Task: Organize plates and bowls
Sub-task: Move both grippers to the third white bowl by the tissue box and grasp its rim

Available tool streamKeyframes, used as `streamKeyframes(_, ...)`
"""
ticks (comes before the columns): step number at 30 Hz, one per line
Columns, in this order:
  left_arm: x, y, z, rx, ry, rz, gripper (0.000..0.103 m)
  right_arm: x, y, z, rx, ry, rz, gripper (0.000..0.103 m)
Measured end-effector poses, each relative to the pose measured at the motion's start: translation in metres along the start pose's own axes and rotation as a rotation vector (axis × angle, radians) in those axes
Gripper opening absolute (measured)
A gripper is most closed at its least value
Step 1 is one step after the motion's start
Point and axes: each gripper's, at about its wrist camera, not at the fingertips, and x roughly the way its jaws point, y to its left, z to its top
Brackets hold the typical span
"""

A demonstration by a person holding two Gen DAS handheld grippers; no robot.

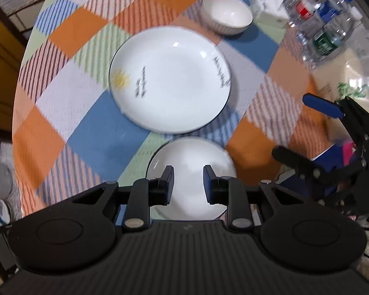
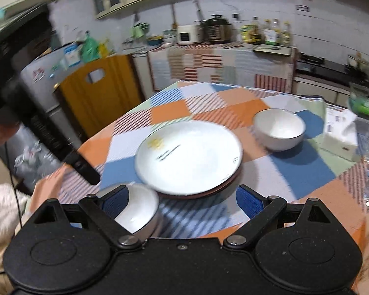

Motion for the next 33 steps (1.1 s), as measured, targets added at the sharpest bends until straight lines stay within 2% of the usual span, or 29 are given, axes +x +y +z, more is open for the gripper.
streamKeyframes(4,-0.004,-0.008,0.020,0.027,-0.040,-0.014,0.024,0.002,-0.016,0.021,0.006,-0.013,-0.008,0.096)
streamKeyframes(9,-0.002,-0.013,0.047,0.070,-0.145,0.001,0.024,0.015,-0.042,0.050,0.016,-0.009,-0.053,0.092)
streamKeyframes(11,0.001,-0.012,0.059,0.084,-0.186,-0.002,0.025,0.026,-0.059,0.061,0.078,0.016,-0.059,0.090)
streamKeyframes(15,0.013,-0.007,0.085,0.086,-0.236,-0.030,0.025,0.052,-0.095,0.078,0.227,0.100,-0.041,0.078)
streamKeyframes(18,0.022,0.000,0.103,0.033,-0.306,-0.027,0.025,0.075,-0.120,0.089,0.310,0.148,-0.052,0.075)
streamKeyframes(19,0.029,0.001,0.110,0.020,-0.307,-0.026,0.025,0.082,-0.128,0.093,0.332,0.158,-0.064,0.074)
streamKeyframes(22,0.050,0.008,0.131,-0.032,-0.300,-0.025,0.025,0.101,-0.148,0.097,0.382,0.176,-0.103,0.071)
streamKeyframes(26,0.071,0.011,0.154,-0.065,-0.316,-0.037,0.025,0.132,-0.175,0.093,0.521,0.186,-0.123,0.067)
streamKeyframes(33,0.101,-0.008,0.185,-0.045,-0.377,-0.040,0.025,0.175,-0.199,0.077,0.607,0.198,-0.232,0.059)
